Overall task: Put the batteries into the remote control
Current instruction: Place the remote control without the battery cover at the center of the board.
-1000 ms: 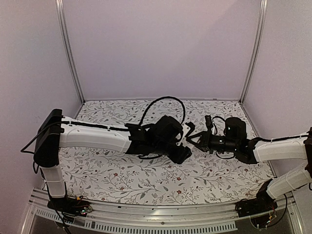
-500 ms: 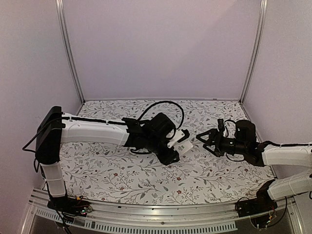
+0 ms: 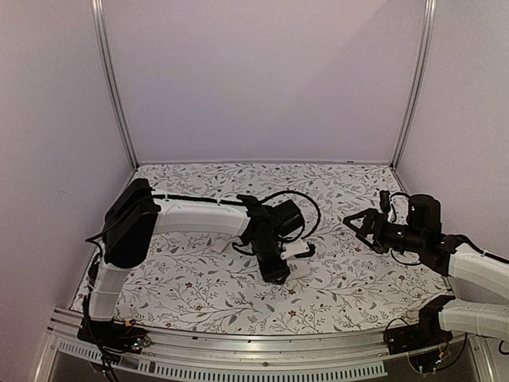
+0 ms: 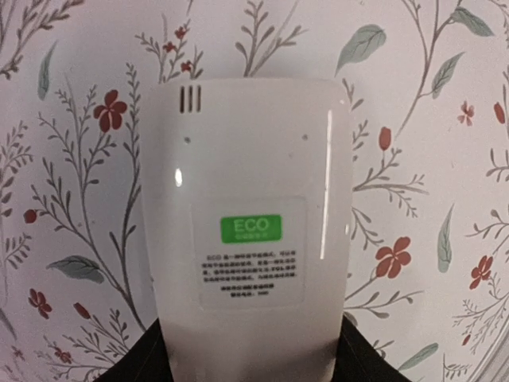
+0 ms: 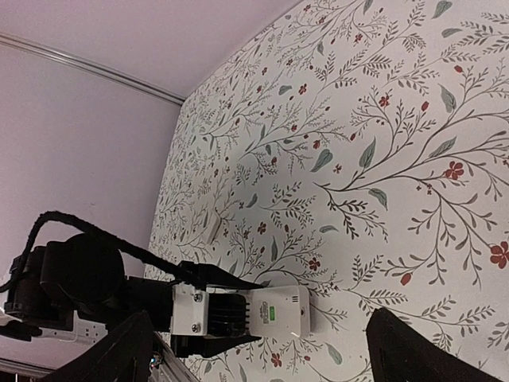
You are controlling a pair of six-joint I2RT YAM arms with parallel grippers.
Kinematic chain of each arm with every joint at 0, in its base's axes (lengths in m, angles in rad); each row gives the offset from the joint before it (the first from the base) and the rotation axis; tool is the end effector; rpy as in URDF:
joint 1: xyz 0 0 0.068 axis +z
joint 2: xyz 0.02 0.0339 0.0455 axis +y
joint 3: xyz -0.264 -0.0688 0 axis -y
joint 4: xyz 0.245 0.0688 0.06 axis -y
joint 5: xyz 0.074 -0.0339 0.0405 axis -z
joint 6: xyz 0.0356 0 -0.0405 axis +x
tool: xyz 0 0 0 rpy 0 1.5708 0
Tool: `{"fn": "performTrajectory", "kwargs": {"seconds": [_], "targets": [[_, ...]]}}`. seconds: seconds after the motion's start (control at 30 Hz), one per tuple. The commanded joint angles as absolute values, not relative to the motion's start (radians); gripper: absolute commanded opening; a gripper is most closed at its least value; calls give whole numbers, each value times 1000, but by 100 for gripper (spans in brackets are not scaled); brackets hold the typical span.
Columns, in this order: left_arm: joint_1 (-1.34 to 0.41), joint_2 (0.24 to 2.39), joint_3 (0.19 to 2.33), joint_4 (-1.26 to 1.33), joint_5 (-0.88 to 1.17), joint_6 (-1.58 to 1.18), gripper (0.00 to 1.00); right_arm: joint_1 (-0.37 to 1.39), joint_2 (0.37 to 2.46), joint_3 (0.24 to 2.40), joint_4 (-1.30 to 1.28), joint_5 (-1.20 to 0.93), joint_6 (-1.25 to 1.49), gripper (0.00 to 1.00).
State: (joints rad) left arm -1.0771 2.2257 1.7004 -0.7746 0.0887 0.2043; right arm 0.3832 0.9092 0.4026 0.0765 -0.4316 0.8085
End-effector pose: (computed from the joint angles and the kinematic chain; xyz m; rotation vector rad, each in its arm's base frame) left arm 0.2115 -0.3996 0.1465 1.7595 2.3302 -0.2856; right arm 0.1779 0.0878 0.2110 0.1579 2.1602 1.1613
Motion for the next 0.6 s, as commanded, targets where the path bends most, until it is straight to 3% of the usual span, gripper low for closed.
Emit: {"fn": "performTrajectory", "kwargs": {"seconds": [0.0, 0.37, 0.57], "targets": [[-1075, 2289, 1780, -905, 105, 282, 47, 378, 895, 381, 30, -446, 764, 95], [-1075, 2337, 1881, -984, 66, 342, 78, 377, 871, 400, 21, -467, 741, 96], [-1018, 2088, 1704, -777, 25, 207, 80, 376, 866, 423, 2, -488, 702, 96]]}}
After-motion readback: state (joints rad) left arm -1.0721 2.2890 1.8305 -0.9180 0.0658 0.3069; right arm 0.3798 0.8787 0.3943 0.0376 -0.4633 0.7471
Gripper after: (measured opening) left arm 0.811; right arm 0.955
